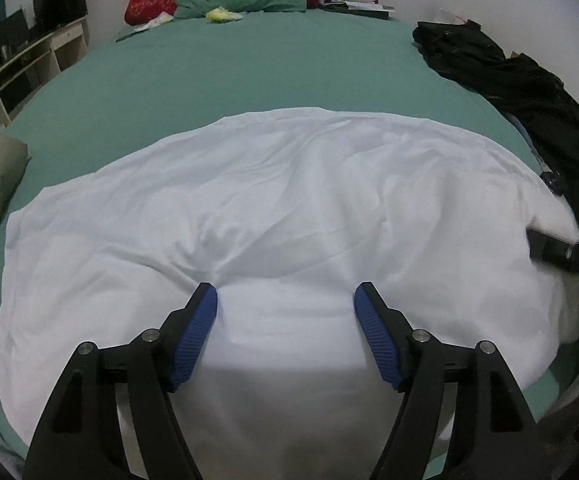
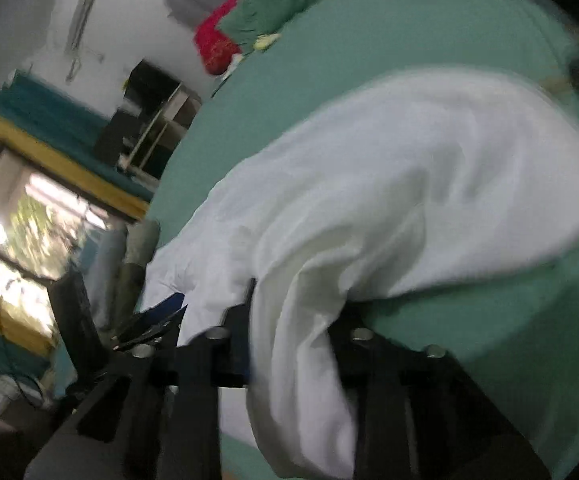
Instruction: Fold large clothes
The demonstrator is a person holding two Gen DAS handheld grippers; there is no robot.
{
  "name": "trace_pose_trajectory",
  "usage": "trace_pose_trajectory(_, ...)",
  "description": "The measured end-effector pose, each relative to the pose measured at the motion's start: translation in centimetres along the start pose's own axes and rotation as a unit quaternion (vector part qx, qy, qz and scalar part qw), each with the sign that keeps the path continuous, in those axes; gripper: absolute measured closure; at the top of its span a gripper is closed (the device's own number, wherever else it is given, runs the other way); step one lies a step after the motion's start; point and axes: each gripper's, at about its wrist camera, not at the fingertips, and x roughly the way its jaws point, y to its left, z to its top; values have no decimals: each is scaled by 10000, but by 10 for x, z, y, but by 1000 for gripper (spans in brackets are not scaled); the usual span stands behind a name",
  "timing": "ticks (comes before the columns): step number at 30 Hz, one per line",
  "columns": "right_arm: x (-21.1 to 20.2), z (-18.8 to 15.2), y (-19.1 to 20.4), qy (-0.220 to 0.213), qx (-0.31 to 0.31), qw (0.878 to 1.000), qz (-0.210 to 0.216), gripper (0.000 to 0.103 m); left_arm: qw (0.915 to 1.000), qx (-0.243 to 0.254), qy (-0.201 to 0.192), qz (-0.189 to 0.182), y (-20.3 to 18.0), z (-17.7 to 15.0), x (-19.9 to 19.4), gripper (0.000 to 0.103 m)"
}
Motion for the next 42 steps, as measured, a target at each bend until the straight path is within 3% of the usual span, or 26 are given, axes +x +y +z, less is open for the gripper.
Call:
trace_pose_trajectory(5, -2, 12, 43, -134, -414, 9990, -69, 88, 9995, 123, 154, -235, 11, 13, 5, 29)
trace_pose_trajectory(11, 5, 16, 118, -159, -1364, 9881, -688, 88, 9965, -213, 250, -769, 45, 28, -3, 29)
trace_pose_trajectory(15, 19, 14, 158, -47, -1828, 9782, -984, 88, 9957, -658, -376, -525, 105, 32, -43, 30)
trace_pose_trajectory(19, 50, 8, 198, 152, -2395, 9628, -1241, 88, 9950, -874, -425, -247, 163, 25, -56, 30)
trace_pose_trajectory(22, 82, -2, 225, 446, -2699, 9525, -1337, 88, 9949, -670, -595, 459, 196, 13, -59, 30)
trace_pose_trajectory(24, 100, -12, 236, 653, -2893, 9450, -1378, 88, 9903, -661, -681, 1016, 220, 1, -60, 30)
trace_pose_trajectory(26, 128, -28, 247, 999, -3099, 9352, -1392, 87, 9890, -953, -553, 989, 241, -6, -60, 30)
trace_pose_trajectory(29, 162, -50, 259, 1483, -3143, 9300, -1197, 85, 9878, -1325, -506, 641, 266, -10, -65, 30)
trace_pose_trajectory(30, 172, -56, 261, 1634, -3126, 9292, -1106, 83, 9859, -1389, -651, 662, 271, -10, -72, 30)
trace_pose_trajectory(32, 194, -77, 271, 1912, -3481, 9121, -1016, 66, 9809, -1480, -905, 880, 276, -13, -83, 30)
trace_pose_trajectory(34, 202, -90, 280, 2035, -3774, 8998, -804, 31, 9799, -1538, -971, 818, 278, -11, -86, 30)
trace_pose_trajectory(37, 187, -98, 284, 1893, -3790, 9051, -361, 22, 9787, -1636, -976, 770, 277, -9, -85, 30)
trace_pose_trajectory(40, 157, -96, 281, 1643, -3867, 9049, -681, 20, 9776, -1732, -1038, 604, 274, -5, -90, 30)
trace_pose_trajectory(42, 129, -91, 275, 1417, -3857, 9079, -833, 20, 9789, -1638, -1192, 280, 265, -1, -95, 30)
